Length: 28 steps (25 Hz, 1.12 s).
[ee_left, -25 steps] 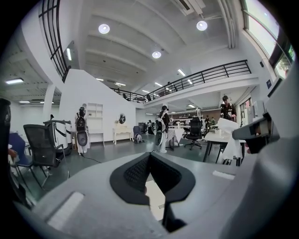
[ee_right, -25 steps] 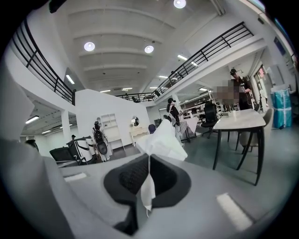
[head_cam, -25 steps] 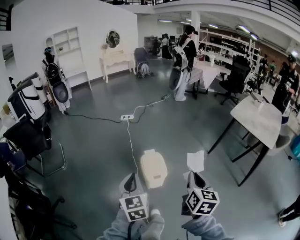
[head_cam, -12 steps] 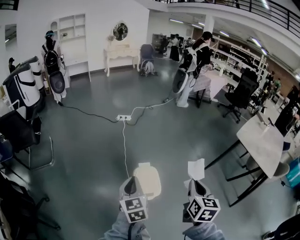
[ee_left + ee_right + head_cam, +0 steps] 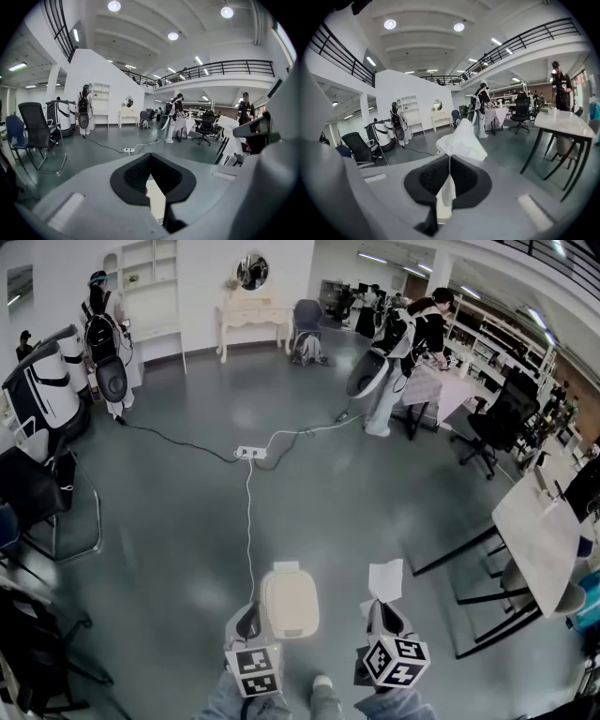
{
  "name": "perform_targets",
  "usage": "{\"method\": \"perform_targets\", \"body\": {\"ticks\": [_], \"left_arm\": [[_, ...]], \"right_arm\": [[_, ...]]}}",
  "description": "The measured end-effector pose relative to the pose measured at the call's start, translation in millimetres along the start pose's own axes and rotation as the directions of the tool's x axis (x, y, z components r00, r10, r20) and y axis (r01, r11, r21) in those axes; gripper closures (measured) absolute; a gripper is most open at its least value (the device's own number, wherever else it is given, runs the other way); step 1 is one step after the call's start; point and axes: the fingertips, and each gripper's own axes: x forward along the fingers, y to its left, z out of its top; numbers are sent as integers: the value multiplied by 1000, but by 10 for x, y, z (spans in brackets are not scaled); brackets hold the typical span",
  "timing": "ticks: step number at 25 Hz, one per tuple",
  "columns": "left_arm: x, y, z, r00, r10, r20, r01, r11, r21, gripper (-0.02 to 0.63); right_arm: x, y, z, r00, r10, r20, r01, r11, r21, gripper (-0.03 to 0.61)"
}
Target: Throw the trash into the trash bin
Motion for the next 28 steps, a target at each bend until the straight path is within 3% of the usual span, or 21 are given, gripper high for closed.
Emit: {"method": "perform_targets", "body": {"ticks": [8,20,28], "left_arm": [[243,-68,-491,994,56,-89,-59,998,-38,606],[839,-403,-1663,975,73,-209,-78,997,-15,606],[1103,-607,-2223,962,98,-255,-110,993,-32,606]], "right_arm": [[633,-118,-322,994,80,-73,-83,996,-36,566],[1397,-762,-1359,977,147,-154,-156,986,-49,566],[1773,-961,-1764,967,172,-188,-190,978,-87,566]]}}
